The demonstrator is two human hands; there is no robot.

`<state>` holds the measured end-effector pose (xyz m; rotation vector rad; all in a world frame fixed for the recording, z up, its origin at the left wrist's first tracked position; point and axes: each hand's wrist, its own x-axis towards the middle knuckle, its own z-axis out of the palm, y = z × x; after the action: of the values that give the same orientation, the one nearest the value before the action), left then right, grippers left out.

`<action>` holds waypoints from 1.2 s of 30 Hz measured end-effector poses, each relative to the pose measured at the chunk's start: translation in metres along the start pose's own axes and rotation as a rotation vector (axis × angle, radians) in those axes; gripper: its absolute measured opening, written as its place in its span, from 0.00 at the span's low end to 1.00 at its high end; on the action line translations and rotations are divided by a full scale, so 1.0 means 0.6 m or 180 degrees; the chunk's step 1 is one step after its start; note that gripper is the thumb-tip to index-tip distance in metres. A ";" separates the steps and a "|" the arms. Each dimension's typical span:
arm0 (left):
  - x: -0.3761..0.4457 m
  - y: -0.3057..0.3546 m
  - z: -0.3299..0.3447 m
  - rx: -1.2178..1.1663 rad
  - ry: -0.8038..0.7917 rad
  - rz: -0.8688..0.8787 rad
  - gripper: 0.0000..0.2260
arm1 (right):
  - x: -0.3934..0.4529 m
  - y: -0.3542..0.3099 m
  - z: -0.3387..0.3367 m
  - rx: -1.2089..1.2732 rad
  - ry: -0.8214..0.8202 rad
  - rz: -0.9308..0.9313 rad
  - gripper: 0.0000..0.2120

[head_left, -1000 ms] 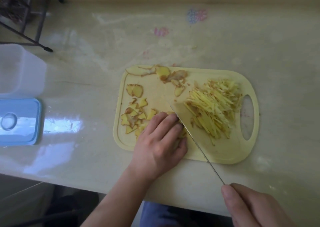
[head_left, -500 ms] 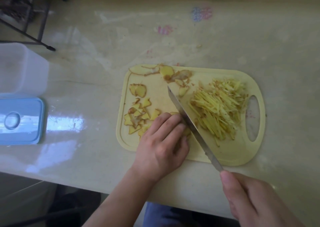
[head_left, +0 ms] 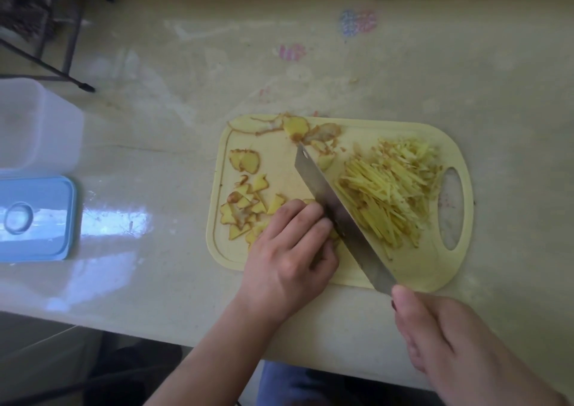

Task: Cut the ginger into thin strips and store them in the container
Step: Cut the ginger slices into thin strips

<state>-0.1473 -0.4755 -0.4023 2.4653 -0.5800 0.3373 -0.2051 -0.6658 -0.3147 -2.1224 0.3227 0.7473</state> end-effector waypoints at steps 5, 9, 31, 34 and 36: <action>-0.002 0.001 0.001 -0.0026 -0.0009 -0.0146 0.07 | -0.012 -0.012 -0.004 -0.0446 0.0315 -0.0356 0.42; -0.002 0.002 0.001 -0.0031 -0.0018 -0.0132 0.07 | -0.036 -0.003 -0.005 -0.0433 0.0595 -0.0522 0.35; -0.007 -0.003 0.011 -0.0023 0.0176 -0.0132 0.07 | -0.028 0.023 -0.006 -0.0217 -0.0061 -0.0197 0.41; -0.006 -0.005 0.013 -0.0017 0.0251 -0.0090 0.07 | -0.024 0.025 0.002 -0.0239 -0.0120 -0.0161 0.38; -0.006 -0.005 0.013 -0.0024 0.0313 -0.0116 0.07 | -0.015 0.021 0.005 -0.0247 -0.0198 -0.0121 0.36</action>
<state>-0.1482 -0.4768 -0.4113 2.4334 -0.4939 0.4383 -0.2194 -0.6714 -0.3187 -2.1669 0.2228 0.8136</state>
